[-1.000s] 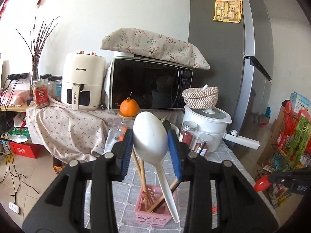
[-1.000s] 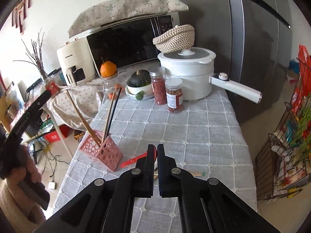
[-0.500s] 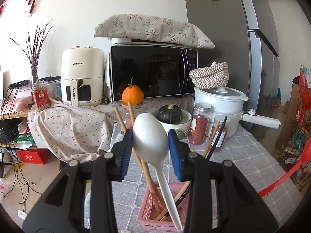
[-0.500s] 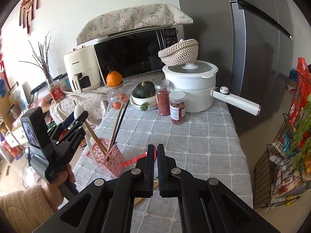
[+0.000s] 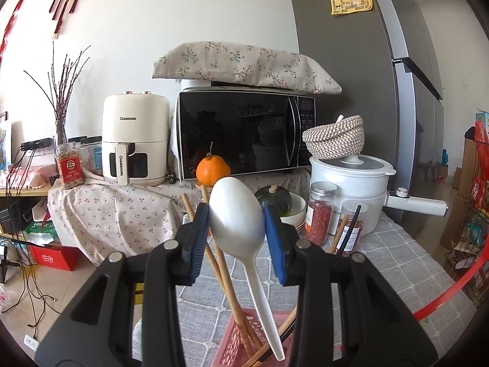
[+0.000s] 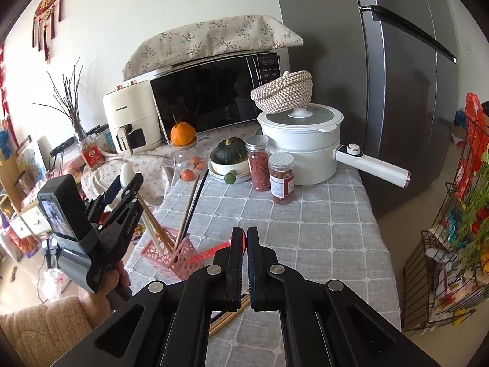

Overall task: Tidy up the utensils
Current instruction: 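Drop the white spoon into the pink holder while the right tool drops the red spoon in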

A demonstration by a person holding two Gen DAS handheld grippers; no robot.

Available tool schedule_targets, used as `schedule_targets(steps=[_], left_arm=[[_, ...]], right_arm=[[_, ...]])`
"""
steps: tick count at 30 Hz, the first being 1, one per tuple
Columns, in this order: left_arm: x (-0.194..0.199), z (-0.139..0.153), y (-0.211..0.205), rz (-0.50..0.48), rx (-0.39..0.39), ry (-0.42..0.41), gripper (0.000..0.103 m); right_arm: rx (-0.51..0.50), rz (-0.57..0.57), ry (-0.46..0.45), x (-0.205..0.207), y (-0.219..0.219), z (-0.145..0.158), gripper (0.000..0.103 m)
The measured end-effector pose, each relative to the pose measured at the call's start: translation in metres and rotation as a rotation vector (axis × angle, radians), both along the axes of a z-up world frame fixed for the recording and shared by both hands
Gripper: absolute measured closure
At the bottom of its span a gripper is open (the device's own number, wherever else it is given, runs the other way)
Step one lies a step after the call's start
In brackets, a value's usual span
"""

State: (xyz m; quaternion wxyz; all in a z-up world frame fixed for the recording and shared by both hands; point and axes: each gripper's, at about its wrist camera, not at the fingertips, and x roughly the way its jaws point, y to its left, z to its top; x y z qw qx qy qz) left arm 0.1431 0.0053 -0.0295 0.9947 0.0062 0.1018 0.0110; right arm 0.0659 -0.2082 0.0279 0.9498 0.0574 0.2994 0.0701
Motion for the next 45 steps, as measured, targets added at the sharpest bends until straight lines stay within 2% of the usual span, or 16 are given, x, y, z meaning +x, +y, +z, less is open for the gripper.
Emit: schedule_targets(steps=[5,7,9,13,18,21,32,40,43,45], left_arm=[[0.007,-0.009,-0.002,0.013,0.010,0.043,0.063],[0.010,-0.009,0.000,0.003,-0.003,0.088,0.058],[0.009,-0.006,0.003,-0.006,-0.018,0.128,0.047],[0.003,-0.001,0.013,-0.031,-0.040,0.223,0.042],[-0.012,0.006,0.035,-0.052,-0.094,0.358,0.027],[-0.020,0.004,0.047,-0.059,-0.104,0.433,0.023],[-0.039,-0.027,0.069,-0.116,-0.028,0.613,0.021],[-0.043,-0.032,0.067,-0.163,-0.017,0.651,0.021],[-0.043,-0.033,0.067,-0.171,-0.022,0.658,0.021],[-0.043,-0.033,0.066,-0.180,-0.029,0.666,0.021]], right_arm=[[-0.007,0.000,-0.010,-0.001,0.001,0.002,0.100],[-0.008,0.005,-0.015,-0.002,0.001,0.004,0.100],[-0.008,0.013,-0.020,-0.003,0.002,0.005,0.100],[-0.008,0.040,-0.035,-0.002,0.010,0.011,0.100],[-0.019,0.077,-0.052,0.007,0.028,0.017,0.100],[-0.019,0.102,-0.039,0.016,0.043,0.014,0.100],[-0.092,0.125,0.041,0.054,0.092,-0.015,0.100],[-0.141,0.122,0.052,0.067,0.114,-0.027,0.100],[-0.096,0.143,0.042,0.070,0.118,-0.028,0.097],[-0.018,0.167,0.043,0.071,0.114,-0.028,0.086]])
